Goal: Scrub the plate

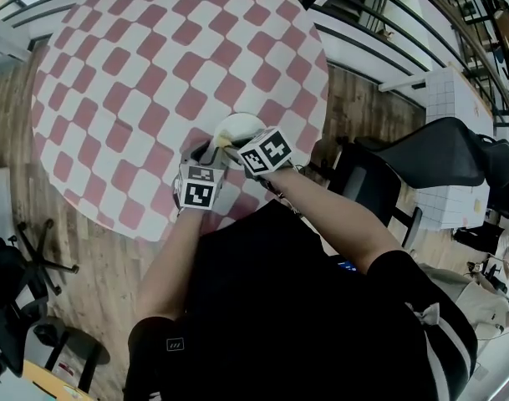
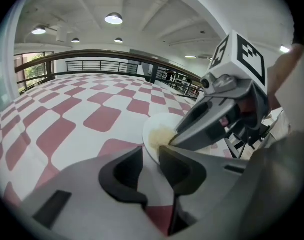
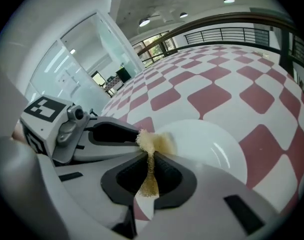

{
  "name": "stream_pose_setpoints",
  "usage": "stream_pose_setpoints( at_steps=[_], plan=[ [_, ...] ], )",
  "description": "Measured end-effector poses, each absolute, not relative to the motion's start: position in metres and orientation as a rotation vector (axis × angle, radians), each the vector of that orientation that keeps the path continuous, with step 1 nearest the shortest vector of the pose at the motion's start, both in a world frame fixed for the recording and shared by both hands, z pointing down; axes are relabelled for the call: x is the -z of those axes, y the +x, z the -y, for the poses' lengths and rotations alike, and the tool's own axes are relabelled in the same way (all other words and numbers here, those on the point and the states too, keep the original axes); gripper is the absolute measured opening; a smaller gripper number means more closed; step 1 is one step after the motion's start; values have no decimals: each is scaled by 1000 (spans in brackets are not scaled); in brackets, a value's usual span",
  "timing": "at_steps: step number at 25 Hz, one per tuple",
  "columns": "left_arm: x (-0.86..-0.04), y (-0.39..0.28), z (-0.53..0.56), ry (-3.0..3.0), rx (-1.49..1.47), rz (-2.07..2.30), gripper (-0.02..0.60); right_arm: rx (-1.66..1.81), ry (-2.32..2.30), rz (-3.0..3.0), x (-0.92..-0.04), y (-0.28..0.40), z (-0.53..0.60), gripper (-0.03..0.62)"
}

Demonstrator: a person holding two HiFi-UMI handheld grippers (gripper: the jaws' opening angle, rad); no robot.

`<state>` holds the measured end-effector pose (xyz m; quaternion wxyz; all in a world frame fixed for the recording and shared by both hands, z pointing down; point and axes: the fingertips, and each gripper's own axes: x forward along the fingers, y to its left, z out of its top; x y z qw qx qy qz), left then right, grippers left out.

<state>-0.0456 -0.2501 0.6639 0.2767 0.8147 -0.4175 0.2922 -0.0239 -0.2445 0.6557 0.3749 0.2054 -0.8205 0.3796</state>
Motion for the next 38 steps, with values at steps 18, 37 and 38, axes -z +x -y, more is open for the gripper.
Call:
stream_pose_setpoints(
  at_steps=[18, 37, 38],
  plan=[
    [-665, -45, 249, 2155, -803, 1105, 106, -810, 848, 2058, -631, 66, 290, 41],
    [-664, -42, 247, 2176, -833, 1108, 104, -719, 654, 2020, -659, 61, 277, 41],
    [-664, -42, 247, 2175, -829, 1109, 104, -690, 680, 2018, -658, 62, 285, 41]
  ],
)
